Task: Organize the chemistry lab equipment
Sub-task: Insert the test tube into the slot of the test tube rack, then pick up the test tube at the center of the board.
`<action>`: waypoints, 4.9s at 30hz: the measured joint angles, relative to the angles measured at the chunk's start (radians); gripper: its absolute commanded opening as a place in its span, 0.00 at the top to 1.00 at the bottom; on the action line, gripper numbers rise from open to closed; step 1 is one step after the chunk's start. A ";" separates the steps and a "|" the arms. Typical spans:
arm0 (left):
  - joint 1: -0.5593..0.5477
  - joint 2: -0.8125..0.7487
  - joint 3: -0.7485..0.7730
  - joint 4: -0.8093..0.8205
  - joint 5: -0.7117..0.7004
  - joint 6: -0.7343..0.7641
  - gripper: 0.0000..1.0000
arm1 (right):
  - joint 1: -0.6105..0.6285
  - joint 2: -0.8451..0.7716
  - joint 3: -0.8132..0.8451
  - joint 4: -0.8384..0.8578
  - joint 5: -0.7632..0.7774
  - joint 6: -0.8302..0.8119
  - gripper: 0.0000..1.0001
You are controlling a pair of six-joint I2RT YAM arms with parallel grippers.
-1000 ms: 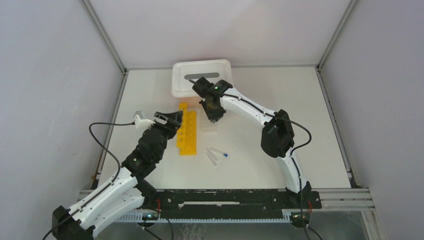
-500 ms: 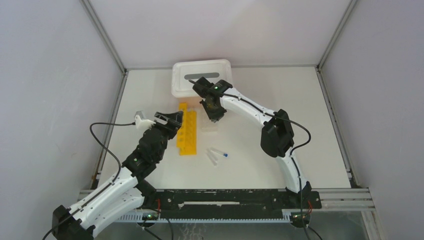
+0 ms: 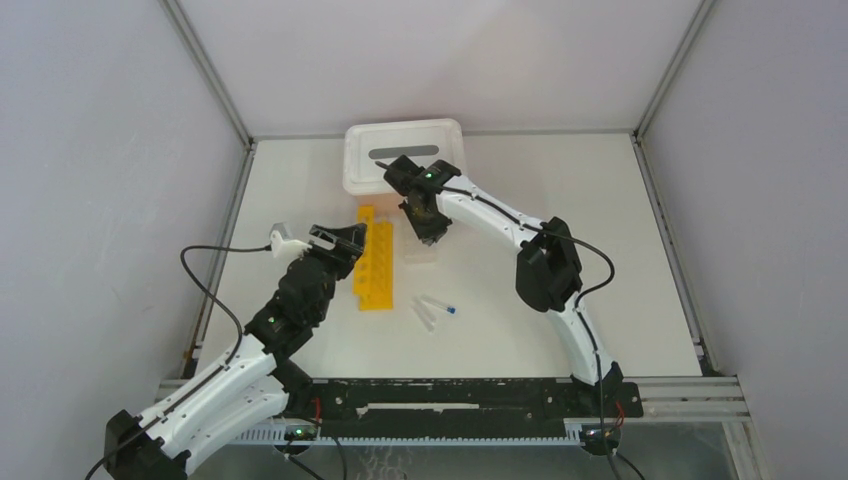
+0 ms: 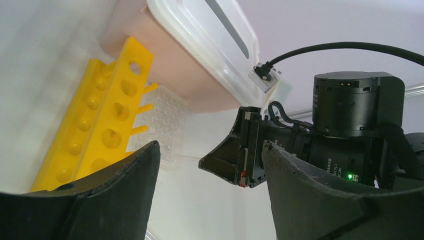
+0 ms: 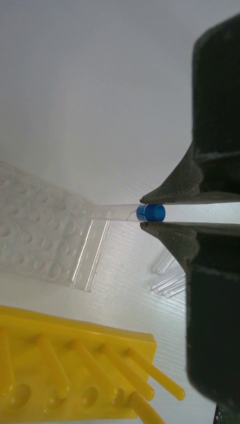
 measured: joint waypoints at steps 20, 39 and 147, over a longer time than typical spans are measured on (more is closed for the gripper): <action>0.000 0.000 0.000 0.001 0.002 0.001 0.20 | 0.005 0.089 0.122 -0.065 -0.002 -0.029 0.54; 0.000 0.000 0.000 0.001 0.006 0.001 0.20 | 0.008 0.079 0.095 -0.044 0.003 -0.032 0.53; 0.093 0.055 -0.035 0.038 0.365 -0.077 0.14 | 0.156 -0.825 -1.122 0.834 -0.266 -0.086 0.82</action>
